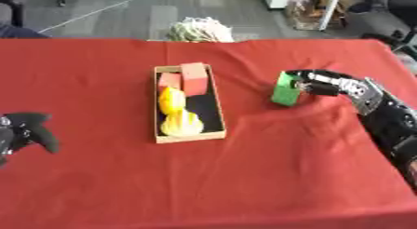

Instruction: Pick up objects on the table and place them in the box.

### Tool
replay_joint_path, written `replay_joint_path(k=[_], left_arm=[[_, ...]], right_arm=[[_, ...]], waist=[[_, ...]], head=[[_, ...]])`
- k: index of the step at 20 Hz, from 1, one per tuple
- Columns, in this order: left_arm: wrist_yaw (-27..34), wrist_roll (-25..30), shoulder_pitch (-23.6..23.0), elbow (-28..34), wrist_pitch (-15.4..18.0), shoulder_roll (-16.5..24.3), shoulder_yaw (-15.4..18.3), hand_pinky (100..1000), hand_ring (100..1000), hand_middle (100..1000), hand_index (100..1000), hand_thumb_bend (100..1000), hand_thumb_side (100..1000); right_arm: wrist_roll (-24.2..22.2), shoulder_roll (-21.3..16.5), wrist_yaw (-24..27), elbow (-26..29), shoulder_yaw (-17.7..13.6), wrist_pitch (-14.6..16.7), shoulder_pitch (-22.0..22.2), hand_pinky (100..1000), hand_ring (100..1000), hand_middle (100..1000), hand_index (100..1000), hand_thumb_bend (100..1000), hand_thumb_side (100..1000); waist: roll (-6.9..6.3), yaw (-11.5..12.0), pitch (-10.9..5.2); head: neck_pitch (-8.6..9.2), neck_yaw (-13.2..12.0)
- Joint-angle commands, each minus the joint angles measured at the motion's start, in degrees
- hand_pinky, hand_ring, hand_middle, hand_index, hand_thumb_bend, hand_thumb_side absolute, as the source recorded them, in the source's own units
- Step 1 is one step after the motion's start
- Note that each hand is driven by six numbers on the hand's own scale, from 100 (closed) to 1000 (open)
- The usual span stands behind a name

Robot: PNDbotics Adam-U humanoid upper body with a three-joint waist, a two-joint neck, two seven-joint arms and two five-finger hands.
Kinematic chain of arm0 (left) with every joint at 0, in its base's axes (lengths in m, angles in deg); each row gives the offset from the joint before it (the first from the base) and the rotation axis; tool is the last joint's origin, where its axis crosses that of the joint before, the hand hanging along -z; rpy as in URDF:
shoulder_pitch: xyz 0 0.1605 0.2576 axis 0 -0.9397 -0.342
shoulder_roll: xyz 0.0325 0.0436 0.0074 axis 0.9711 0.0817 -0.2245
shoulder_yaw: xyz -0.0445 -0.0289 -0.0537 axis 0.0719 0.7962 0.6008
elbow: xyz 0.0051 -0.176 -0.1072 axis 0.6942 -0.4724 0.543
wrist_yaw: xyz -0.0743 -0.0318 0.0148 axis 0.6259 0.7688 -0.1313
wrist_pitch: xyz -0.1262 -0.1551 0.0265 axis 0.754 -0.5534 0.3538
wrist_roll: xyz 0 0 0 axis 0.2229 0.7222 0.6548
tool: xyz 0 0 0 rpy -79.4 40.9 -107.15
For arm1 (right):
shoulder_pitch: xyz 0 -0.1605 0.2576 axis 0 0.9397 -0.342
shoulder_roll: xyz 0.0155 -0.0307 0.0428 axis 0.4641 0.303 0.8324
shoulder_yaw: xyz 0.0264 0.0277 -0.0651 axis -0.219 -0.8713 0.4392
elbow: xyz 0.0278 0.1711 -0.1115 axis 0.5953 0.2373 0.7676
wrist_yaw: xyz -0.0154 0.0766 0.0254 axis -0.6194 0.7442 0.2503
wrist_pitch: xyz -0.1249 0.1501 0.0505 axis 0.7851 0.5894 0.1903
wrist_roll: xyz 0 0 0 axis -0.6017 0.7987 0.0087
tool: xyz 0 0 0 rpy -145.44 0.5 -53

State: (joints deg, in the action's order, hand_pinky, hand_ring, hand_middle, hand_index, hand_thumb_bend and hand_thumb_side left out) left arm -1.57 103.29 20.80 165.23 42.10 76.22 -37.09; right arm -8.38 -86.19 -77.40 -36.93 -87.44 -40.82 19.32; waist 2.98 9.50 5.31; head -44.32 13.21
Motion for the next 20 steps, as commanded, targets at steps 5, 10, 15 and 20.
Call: replay_joint_path(k=[5, 10, 15, 20], left_arm=[[0.0, 0.3, 0.4, 0.8, 0.0, 1.2, 0.3, 720, 586, 569, 823, 100, 867], [0.0, 0.4, 0.4, 0.8, 0.0, 1.2, 0.3, 720, 587, 570, 823, 100, 868], [0.0, 0.5, 0.3, 0.8, 0.0, 1.2, 0.2, 721, 588, 571, 823, 100, 870], [0.0, 0.6, 0.3, 0.8, 0.0, 1.1, 0.2, 721, 589, 572, 823, 100, 872]], right_arm=[[-5.9, 1.7, 4.7, 0.3, 1.8, -0.1, 0.6, 896, 928, 935, 1000, 100, 1000], [-7.2, 1.6, 3.6, 2.9, 2.8, -0.4, 0.7, 900, 936, 948, 1000, 100, 1000], [-6.4, 1.6, -6.8, 8.1, 4.4, 1.4, 1.0, 910, 932, 915, 1000, 100, 486], [-4.2, 2.2, -13.7, 9.0, 4.5, 2.5, 1.1, 905, 918, 856, 1000, 100, 260]], waist=[[-0.03, 0.0, -0.83], [0.02, 0.0, -0.82], [0.07, 0.0, -0.81], [0.07, 0.1, -0.81]], head=[[0.2, -0.1], [0.2, -0.1], [0.2, -0.1], [0.2, 0.0]])
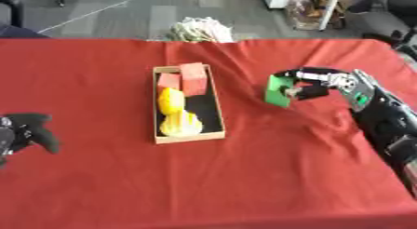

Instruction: Pick up objects on the table and place them in the box.

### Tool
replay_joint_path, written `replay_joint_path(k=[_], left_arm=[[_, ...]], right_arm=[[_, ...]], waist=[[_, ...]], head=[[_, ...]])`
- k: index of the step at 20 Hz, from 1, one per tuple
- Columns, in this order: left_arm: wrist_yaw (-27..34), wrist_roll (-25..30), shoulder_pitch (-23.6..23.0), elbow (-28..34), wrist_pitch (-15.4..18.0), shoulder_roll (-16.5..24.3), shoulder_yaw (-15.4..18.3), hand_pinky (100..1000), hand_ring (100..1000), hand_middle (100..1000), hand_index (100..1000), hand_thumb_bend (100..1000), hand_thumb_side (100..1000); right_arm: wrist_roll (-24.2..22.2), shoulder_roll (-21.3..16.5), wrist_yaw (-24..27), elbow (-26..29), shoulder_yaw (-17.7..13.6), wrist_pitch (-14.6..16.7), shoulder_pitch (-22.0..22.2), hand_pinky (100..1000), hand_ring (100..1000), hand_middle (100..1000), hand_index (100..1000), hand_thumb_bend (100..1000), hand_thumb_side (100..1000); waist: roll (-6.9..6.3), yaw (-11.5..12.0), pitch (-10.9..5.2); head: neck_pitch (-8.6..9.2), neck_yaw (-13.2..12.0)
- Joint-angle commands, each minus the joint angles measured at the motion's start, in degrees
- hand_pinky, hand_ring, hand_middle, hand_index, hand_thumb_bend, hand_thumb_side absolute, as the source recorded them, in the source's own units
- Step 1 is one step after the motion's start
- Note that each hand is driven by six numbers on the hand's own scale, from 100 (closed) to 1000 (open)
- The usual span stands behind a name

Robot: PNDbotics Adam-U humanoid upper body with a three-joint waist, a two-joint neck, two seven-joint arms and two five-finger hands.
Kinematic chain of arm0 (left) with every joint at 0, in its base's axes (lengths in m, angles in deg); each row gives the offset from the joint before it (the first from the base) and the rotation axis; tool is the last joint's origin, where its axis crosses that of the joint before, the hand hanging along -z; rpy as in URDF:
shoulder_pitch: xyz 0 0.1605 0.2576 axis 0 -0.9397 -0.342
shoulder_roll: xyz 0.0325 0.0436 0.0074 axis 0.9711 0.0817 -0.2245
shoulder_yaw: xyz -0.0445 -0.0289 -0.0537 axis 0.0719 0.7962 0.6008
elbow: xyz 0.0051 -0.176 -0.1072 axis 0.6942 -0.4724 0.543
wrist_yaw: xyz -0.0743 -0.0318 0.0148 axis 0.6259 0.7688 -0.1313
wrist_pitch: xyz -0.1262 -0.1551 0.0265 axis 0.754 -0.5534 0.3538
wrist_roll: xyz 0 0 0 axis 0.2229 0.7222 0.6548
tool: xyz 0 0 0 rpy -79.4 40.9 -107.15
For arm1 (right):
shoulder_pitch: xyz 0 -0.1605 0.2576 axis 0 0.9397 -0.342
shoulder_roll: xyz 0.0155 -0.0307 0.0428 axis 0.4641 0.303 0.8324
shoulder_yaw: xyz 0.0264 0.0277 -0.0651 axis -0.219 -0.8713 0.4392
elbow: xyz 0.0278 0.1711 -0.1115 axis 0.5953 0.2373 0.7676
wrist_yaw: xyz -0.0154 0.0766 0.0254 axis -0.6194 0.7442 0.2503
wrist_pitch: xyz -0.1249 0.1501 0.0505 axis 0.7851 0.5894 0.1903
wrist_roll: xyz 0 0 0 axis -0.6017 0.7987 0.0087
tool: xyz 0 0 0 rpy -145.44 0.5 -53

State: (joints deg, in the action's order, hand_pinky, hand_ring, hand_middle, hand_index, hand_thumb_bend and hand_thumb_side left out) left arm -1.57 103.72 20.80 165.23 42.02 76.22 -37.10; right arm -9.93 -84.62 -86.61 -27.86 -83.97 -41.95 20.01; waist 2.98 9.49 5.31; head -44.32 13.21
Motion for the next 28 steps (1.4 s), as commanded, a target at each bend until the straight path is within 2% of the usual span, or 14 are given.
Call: replay_joint_path(k=[1, 5, 8, 11, 13, 17, 20, 24, 28], left_arm=[[0.0, 0.2, 0.3, 0.8, 0.0, 1.1, 0.2, 721, 589, 572, 823, 100, 872], [0.0, 0.3, 0.2, 0.8, 0.0, 1.1, 0.2, 721, 590, 573, 823, 100, 874], [0.1, 0.3, 0.1, 0.7, 0.0, 1.0, 0.2, 721, 590, 573, 823, 100, 873], [0.1, 0.3, 0.1, 0.7, 0.0, 1.0, 0.2, 721, 591, 574, 823, 100, 873], [0.1, 0.3, 0.1, 0.7, 0.0, 1.0, 0.2, 722, 591, 574, 823, 100, 872], [0.2, 0.3, 0.0, 0.7, 0.0, 1.0, 0.3, 722, 592, 574, 823, 100, 873], [0.2, 0.3, 0.0, 0.8, 0.0, 1.0, 0.3, 722, 592, 574, 823, 100, 872], [0.3, 0.3, -0.1, 0.8, 0.0, 1.1, 0.3, 722, 593, 574, 823, 100, 870], [0.5, 0.4, 0.0, 0.8, -0.1, 1.0, 0.2, 722, 593, 575, 823, 100, 867]], right_arm=[[-1.9, 0.6, -5.7, 0.0, 1.0, 3.6, 0.4, 904, 915, 849, 1000, 100, 263], [1.9, 0.7, -10.5, 0.4, 0.9, 3.5, 0.6, 888, 896, 813, 1000, 100, 274], [5.4, 0.7, -13.6, 0.9, 0.8, 3.6, 0.6, 853, 847, 757, 1000, 100, 281], [10.3, 0.7, -15.5, 1.6, 0.3, 3.3, 0.5, 734, 700, 569, 1000, 100, 264], [14.6, 0.8, -15.7, 2.2, -0.2, 3.1, 0.5, 621, 562, 462, 973, 100, 245], [21.7, 0.7, -13.6, 3.6, -0.8, 3.9, 0.3, 506, 459, 363, 950, 100, 216], [24.0, 0.5, -10.1, 5.7, -0.9, 5.0, -0.1, 482, 437, 346, 947, 100, 205], [23.4, 0.3, -4.4, 9.1, -0.5, 6.5, -1.5, 472, 426, 339, 947, 100, 198], [20.0, 1.3, 0.3, 11.5, 0.9, 7.8, -3.7, 471, 423, 337, 947, 100, 198]], waist=[[0.08, 0.2, -0.82], [0.13, 0.2, -0.89], [0.14, 0.2, -0.94], [0.12, 0.2, -0.97], [0.1, 0.1, -0.98], [0.08, 0.1, -1.03], [0.11, 0.0, -1.1], [0.18, 0.1, -1.26], [0.18, 0.4, -1.38]], head=[[0.2, 0.0], [0.2, -0.1], [0.2, -0.1], [0.2, -0.1], [0.2, -0.1], [0.2, 0.0], [0.2, 0.3], [0.2, 1.2], [0.2, 2.0]])
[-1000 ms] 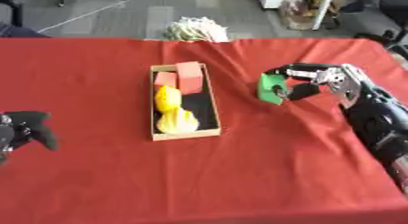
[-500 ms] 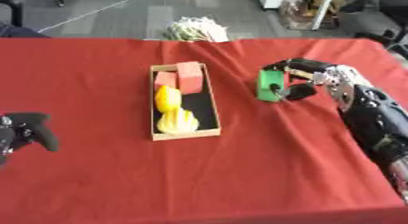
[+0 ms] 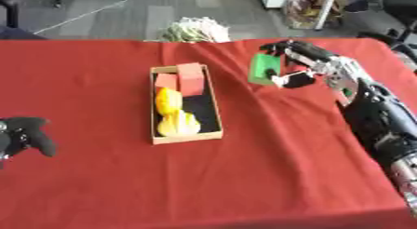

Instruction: Pick up objects on the table and place them in the box.

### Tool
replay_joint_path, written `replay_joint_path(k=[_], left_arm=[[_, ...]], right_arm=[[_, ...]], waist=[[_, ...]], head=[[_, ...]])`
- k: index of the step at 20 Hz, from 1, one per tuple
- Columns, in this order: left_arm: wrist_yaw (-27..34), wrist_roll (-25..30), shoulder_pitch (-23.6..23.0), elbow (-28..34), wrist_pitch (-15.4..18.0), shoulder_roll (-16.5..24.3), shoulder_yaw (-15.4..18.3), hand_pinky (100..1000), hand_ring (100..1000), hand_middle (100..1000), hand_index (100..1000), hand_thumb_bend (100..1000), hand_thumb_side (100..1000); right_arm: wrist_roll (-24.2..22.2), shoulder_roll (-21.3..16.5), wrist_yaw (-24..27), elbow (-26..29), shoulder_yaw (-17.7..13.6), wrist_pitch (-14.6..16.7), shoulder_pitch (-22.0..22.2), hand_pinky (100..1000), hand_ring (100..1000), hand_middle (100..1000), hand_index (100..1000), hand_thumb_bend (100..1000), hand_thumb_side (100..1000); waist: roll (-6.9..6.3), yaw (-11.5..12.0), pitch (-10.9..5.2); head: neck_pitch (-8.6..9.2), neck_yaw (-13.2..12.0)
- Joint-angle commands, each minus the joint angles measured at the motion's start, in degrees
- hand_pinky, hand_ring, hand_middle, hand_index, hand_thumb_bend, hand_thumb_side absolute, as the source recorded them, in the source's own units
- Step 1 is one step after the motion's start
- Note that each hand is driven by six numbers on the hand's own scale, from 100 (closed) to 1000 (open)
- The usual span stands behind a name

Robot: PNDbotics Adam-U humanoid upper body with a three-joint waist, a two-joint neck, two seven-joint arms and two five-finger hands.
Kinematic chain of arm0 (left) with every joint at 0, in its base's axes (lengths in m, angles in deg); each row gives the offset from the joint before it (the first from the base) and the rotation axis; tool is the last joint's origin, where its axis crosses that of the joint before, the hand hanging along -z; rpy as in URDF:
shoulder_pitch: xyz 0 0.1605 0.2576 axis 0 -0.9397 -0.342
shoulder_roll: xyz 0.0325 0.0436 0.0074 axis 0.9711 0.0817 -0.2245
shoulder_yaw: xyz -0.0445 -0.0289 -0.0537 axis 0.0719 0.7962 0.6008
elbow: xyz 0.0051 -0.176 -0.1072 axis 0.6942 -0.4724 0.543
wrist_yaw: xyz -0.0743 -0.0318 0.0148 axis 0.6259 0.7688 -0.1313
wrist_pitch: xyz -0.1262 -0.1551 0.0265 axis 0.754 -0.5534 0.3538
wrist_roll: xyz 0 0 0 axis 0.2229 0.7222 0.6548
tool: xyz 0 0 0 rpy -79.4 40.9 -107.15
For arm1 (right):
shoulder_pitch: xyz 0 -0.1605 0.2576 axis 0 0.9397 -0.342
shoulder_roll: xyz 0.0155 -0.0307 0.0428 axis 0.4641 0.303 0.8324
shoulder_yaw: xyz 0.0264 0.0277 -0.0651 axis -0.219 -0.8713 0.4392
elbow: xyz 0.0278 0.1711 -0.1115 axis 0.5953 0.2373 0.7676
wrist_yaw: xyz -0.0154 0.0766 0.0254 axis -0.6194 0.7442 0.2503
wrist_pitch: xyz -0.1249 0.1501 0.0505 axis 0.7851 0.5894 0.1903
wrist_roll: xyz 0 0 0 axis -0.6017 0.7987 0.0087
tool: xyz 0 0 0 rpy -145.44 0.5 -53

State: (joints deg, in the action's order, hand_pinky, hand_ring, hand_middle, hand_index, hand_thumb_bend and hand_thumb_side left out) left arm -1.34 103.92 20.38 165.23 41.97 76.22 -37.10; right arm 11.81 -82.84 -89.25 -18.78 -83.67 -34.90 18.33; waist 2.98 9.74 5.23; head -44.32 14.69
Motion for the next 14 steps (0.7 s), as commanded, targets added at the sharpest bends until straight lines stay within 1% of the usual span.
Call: replay_joint_path(k=[1, 5, 10, 14], left_arm=[[0.3, 0.3, 0.5, 0.8, 0.0, 1.0, 0.1, 722, 594, 575, 823, 100, 865], [0.5, 0.4, 0.7, 0.9, 0.0, 0.9, 0.0, 723, 594, 575, 823, 100, 862], [0.9, 0.7, 0.9, 1.1, 0.2, 0.8, 0.0, 724, 595, 576, 823, 100, 858], [1.2, 0.9, 0.9, 1.1, 0.2, 0.8, 0.1, 724, 596, 576, 823, 100, 859]], right_arm=[[-2.8, 0.0, 4.0, 2.8, 1.1, 1.0, -2.6, 475, 427, 339, 949, 100, 198], [-7.4, 2.6, 6.5, 3.3, 2.9, 2.3, -4.6, 481, 434, 342, 952, 100, 198], [-13.0, 6.0, 7.7, 3.8, 5.1, 3.6, -6.1, 509, 459, 372, 964, 100, 200], [-18.3, 7.7, 8.8, 5.1, 7.3, 5.3, -6.3, 559, 508, 472, 986, 100, 207]], waist=[[0.17, 0.2, -1.32], [0.13, 0.7, -1.31], [0.09, 1.3, -1.27], [0.12, 1.5, -1.25]], head=[[0.2, 0.7], [0.2, 1.4], [0.2, 2.0], [0.2, 2.2]])
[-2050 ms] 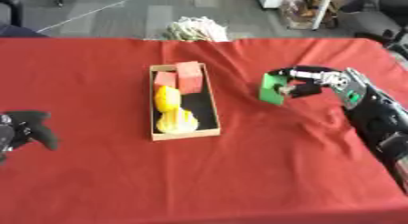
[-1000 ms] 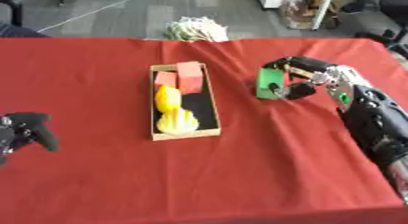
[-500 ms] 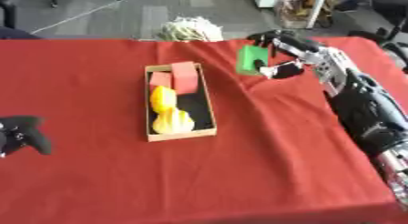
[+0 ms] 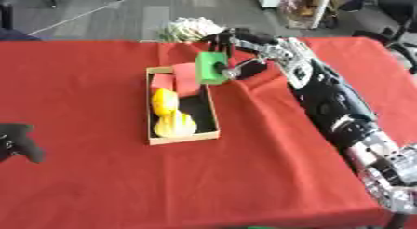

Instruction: Pick up objects on the table and place them in the box.

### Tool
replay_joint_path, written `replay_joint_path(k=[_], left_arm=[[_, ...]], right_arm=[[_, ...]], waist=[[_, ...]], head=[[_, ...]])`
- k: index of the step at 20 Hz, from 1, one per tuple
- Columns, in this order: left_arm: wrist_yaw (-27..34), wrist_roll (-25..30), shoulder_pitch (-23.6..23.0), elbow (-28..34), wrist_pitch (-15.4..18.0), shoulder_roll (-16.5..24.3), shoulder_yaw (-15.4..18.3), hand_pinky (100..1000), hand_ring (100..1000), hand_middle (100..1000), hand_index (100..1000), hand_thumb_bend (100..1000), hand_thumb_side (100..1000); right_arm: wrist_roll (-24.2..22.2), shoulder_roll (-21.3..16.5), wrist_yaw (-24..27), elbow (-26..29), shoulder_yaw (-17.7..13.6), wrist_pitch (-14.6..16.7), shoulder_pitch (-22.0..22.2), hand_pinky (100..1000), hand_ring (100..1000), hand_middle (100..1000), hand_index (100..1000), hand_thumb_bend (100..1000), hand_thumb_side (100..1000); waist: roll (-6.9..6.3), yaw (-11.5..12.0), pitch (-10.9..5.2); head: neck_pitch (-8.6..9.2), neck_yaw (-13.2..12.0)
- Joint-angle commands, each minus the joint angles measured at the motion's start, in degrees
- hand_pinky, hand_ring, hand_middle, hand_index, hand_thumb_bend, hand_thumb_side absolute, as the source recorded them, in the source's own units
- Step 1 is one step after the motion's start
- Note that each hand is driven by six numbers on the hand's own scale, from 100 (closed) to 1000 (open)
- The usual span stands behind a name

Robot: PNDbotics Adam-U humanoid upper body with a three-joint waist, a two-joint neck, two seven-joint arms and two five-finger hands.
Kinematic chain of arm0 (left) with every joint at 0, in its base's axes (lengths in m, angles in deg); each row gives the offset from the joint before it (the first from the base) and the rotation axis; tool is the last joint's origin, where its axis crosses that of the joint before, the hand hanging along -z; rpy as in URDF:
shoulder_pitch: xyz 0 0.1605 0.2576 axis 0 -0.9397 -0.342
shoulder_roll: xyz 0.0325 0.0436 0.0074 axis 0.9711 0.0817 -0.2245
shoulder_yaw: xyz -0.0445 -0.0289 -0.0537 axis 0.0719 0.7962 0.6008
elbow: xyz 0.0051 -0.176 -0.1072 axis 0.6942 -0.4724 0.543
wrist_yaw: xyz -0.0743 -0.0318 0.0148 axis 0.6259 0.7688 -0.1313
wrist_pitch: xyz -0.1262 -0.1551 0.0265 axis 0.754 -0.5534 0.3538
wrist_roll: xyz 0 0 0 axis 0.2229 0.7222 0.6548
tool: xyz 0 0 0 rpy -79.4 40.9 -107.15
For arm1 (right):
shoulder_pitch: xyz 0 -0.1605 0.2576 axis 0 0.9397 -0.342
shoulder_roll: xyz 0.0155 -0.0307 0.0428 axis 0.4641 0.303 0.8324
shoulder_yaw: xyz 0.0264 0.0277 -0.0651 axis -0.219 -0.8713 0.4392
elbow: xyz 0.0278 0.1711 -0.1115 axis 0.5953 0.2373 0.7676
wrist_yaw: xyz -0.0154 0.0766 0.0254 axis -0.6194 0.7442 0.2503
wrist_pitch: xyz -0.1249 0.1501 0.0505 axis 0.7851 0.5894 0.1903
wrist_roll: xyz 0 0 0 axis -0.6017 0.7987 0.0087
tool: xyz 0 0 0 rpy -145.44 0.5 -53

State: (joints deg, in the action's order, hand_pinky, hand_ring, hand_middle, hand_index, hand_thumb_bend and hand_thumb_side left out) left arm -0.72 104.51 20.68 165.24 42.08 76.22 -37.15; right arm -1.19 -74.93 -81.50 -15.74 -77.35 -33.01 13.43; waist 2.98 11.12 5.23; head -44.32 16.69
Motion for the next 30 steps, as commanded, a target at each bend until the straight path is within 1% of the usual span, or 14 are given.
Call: replay_joint_path(k=[1, 6, 10, 12, 13, 14, 15, 18, 21, 22, 25, 27, 29, 30], left_arm=[[0.5, 0.3, 0.6, 1.0, 0.1, 0.8, 0.2, 724, 596, 576, 823, 100, 861], [0.5, 0.4, 0.4, 0.9, 0.2, 0.8, 0.2, 725, 596, 576, 823, 100, 864], [0.4, 0.5, 0.4, 0.9, 0.2, 0.8, 0.2, 725, 596, 576, 824, 100, 866], [0.3, 0.5, 0.4, 0.9, 0.2, 0.8, 0.2, 725, 597, 576, 824, 100, 868], [0.2, 0.5, 0.3, 0.8, 0.2, 0.8, 0.2, 725, 597, 576, 824, 100, 870], [0.2, 0.5, 0.3, 0.8, 0.2, 0.8, 0.2, 725, 597, 576, 824, 100, 870], [0.2, 0.5, 0.3, 0.8, 0.2, 0.8, 0.2, 725, 597, 576, 824, 100, 870], [0.2, 0.5, 0.2, 0.8, 0.2, 0.8, 0.2, 726, 597, 576, 824, 100, 872], [0.1, 0.5, 0.1, 0.7, 0.2, 0.7, 0.2, 725, 597, 576, 823, 100, 873], [0.1, 0.5, 0.0, 0.7, 0.1, 0.6, 0.2, 725, 597, 576, 822, 100, 872], [0.3, 0.5, -0.2, 0.6, 0.1, 0.3, 0.2, 726, 598, 576, 822, 100, 866], [0.4, 0.3, -0.5, 0.6, 0.0, 0.0, 0.4, 725, 598, 576, 822, 100, 861], [0.6, -0.2, -0.9, 0.4, 0.0, -0.5, 0.6, 724, 597, 575, 819, 100, 854], [0.8, -0.5, -1.3, 0.3, -0.1, -0.8, 0.7, 722, 595, 573, 817, 100, 850]], right_arm=[[-6.7, -0.1, 1.6, 2.6, 1.6, 3.9, -1.3, 579, 528, 500, 993, 100, 212], [-14.3, 0.0, 3.3, 4.6, 3.4, 4.9, -0.8, 654, 614, 613, 1000, 100, 230], [-18.2, 0.3, 2.2, 5.5, 3.5, 4.6, -0.5, 744, 751, 765, 1000, 100, 250], [-18.3, 0.6, 0.7, 5.8, 3.4, 4.8, -0.3, 780, 801, 826, 1000, 100, 341], [-17.9, 0.8, 0.1, 6.0, 3.4, 5.0, -0.1, 809, 837, 866, 1000, 100, 412], [-17.5, 0.9, -0.4, 6.1, 3.5, 5.2, -0.1, 826, 860, 884, 1000, 100, 444], [-16.9, 1.0, -0.8, 6.2, 3.5, 5.5, 0.0, 834, 871, 895, 1000, 100, 448], [-15.2, 1.1, -1.3, 6.4, 3.6, 6.2, 0.1, 837, 873, 899, 1000, 100, 415], [-13.4, 1.0, -0.3, 6.9, 3.1, 6.3, 0.3, 828, 859, 889, 1000, 100, 279], [-12.4, 0.9, 0.8, 7.4, 2.7, 6.3, 0.3, 819, 844, 878, 1000, 100, 220], [-9.2, 0.1, 6.8, 9.3, 1.6, 5.7, 0.9, 798, 814, 852, 1000, 100, 200], [-6.9, -1.2, 13.1, 11.9, 1.0, 5.1, 2.3, 784, 794, 834, 1000, 100, 200], [-4.9, -2.9, 20.1, 15.3, 0.4, 3.8, 4.7, 767, 773, 813, 996, 100, 228], [-4.0, -3.9, 24.1, 17.4, 0.0, 2.6, 6.6, 752, 753, 794, 987, 100, 290]], waist=[[0.14, 0.1, -1.26], [0.19, 0.0, -1.32], [0.14, -0.1, -1.25], [0.12, -0.2, -1.18], [0.11, -0.2, -1.16], [0.11, -0.2, -1.14], [0.12, -0.2, -1.13], [0.14, -0.2, -1.13], [0.15, -0.2, -1.23], [0.15, -0.2, -1.32], [0.18, -0.4, -1.68], [0.19, -0.7, -2.09], [0.17, -1.0, -2.62], [0.21, -1.2, -3.0]], head=[[0.2, 0.2], [0.2, 0.3], [0.2, 0.3], [0.2, 0.3], [0.2, 0.2], [0.2, 0.2], [0.2, 0.2], [0.2, 0.2], [0.2, 0.2], [0.2, 0.2], [0.2, -0.1], [0.2, -0.7], [0.2, -1.6], [0.2, -2.3]])
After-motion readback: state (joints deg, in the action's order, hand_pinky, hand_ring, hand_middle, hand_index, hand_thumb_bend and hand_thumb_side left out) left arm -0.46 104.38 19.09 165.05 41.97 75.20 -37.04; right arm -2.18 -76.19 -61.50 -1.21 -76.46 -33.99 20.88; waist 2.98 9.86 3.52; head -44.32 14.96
